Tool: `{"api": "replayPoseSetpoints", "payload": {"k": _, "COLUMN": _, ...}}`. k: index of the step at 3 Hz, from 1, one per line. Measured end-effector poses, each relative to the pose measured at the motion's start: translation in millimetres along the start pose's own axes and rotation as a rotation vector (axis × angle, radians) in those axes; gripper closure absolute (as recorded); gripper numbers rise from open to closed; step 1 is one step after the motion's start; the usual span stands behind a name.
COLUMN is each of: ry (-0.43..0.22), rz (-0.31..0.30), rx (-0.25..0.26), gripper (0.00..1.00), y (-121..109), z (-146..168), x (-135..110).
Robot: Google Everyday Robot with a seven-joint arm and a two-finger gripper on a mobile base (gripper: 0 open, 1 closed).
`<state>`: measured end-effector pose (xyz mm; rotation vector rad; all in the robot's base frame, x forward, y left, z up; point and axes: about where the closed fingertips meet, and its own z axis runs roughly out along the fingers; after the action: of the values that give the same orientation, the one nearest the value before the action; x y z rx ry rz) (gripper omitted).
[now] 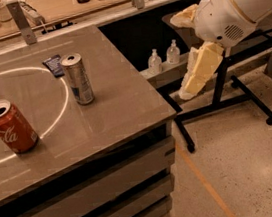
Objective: Pick redbull can
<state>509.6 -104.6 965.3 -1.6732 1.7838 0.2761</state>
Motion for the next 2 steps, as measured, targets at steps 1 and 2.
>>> {"api": "replayPoseSetpoints", "payload": {"k": 1, "ry": 0.000, "rz": 0.000, "rx": 0.000, "gripper": 0.00, "y": 0, "z": 0, "x": 0}}
{"api": "replayPoseSetpoints", "payload": {"k": 2, "ry": -0.051, "rz": 0.021, "rx": -0.013, "gripper": 0.00, "y": 1, "z": 16, "x": -8}}
